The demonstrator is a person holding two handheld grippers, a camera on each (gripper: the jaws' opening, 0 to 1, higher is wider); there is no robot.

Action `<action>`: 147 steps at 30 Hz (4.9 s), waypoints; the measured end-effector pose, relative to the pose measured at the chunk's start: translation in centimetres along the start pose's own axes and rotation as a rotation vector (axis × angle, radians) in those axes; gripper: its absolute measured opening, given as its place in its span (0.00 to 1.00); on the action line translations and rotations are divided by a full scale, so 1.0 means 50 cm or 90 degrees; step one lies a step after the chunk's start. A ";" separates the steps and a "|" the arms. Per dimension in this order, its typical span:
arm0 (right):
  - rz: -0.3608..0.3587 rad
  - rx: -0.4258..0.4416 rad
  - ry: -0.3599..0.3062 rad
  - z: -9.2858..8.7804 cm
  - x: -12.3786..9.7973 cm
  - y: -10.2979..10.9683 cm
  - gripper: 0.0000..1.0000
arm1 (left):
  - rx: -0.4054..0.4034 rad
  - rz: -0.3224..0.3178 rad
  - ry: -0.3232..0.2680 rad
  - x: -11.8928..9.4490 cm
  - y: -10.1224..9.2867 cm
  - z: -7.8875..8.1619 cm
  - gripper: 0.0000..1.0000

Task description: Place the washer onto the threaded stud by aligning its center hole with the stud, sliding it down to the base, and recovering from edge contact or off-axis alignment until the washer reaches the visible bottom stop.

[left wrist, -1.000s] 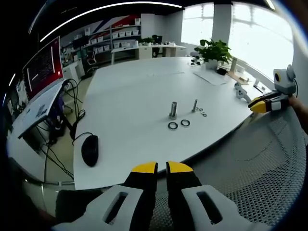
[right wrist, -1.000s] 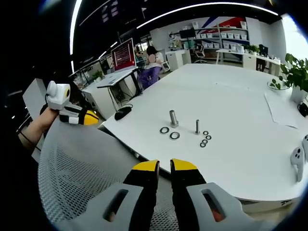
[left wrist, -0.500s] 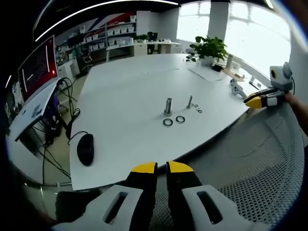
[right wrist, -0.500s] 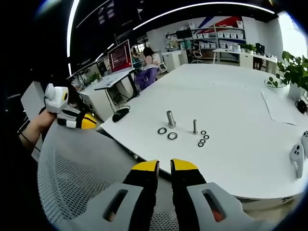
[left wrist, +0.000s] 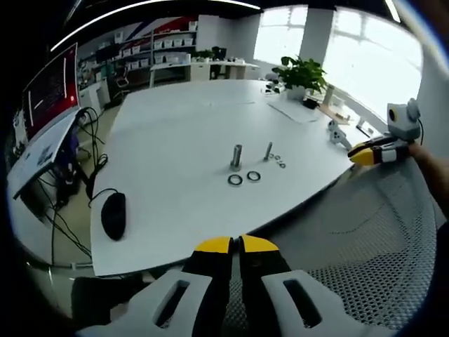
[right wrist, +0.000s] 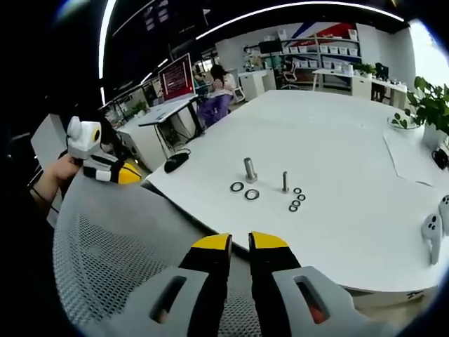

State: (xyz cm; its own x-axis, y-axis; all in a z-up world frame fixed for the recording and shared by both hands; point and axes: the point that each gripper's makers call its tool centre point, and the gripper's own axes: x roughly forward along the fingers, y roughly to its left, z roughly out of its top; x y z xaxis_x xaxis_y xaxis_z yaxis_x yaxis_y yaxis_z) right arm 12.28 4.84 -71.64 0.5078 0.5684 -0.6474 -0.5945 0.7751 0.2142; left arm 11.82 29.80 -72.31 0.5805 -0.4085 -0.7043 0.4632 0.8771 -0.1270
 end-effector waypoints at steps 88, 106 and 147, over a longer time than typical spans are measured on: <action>0.169 -0.531 0.465 0.006 0.416 -0.079 0.29 | 0.072 0.033 -0.024 0.020 0.006 -0.001 0.06; 0.158 -0.573 0.486 0.009 0.456 -0.083 0.35 | 0.065 0.025 -0.016 0.022 0.003 -0.003 0.04; 0.135 -0.564 0.495 0.008 0.465 -0.091 0.34 | 0.078 0.025 -0.025 0.022 0.007 0.003 0.10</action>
State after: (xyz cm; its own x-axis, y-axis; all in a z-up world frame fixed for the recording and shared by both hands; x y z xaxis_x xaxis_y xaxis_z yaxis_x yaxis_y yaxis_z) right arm 27.05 14.62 -87.37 0.0165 0.1067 -0.9942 -0.9985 0.0529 -0.0109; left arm 12.73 29.64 -73.05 0.6252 -0.3857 -0.6785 0.5157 0.8567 -0.0118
